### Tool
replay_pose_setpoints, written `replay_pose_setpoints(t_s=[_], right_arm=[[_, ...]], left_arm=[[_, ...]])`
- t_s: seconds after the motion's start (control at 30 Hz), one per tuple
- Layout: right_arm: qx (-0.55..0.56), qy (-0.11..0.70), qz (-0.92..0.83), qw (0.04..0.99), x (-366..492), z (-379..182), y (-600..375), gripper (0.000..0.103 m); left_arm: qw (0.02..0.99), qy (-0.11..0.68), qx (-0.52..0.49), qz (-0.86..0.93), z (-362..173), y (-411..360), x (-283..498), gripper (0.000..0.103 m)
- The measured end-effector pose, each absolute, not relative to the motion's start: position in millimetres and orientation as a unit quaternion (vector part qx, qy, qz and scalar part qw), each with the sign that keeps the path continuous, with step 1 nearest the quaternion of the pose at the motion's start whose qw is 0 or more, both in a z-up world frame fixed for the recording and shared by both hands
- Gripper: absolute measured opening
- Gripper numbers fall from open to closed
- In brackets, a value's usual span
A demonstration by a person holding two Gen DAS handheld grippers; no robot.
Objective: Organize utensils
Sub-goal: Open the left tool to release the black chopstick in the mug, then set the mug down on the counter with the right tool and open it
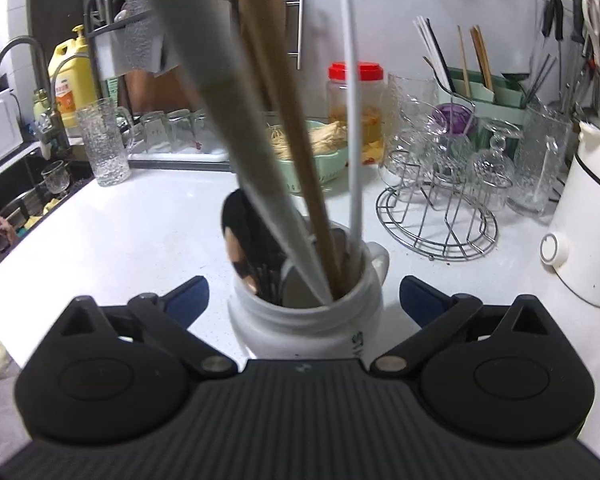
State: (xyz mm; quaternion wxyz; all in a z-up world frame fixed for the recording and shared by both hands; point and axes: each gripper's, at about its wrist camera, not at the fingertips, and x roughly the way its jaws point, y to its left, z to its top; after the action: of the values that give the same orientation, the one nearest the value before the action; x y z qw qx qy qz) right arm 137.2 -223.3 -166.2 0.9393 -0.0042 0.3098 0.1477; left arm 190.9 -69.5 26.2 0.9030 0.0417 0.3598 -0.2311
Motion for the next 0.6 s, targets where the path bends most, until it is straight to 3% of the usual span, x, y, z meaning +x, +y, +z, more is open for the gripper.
replay_pose_setpoints(t_s=[0.03, 0.3, 0.6], right_arm=[[0.002, 0.312, 0.149, 0.938, 137.3, -165.5, -225.8, 0.103], [0.027, 0.32, 0.143, 0.936, 122.4, -144.6, -243.9, 0.103], [0.052, 0.293, 0.138, 0.945, 98.2, -91.4, -267.3, 0.103]], left_arm=[[0.907, 0.355, 0.038, -0.225, 27.8, -65.9, 189.1, 0.084], [0.924, 0.335, 0.033, -0.181, 41.5, -46.7, 170.9, 0.094], [0.932, 0.327, 0.008, -0.155, 50.5, -30.7, 148.1, 0.098]])
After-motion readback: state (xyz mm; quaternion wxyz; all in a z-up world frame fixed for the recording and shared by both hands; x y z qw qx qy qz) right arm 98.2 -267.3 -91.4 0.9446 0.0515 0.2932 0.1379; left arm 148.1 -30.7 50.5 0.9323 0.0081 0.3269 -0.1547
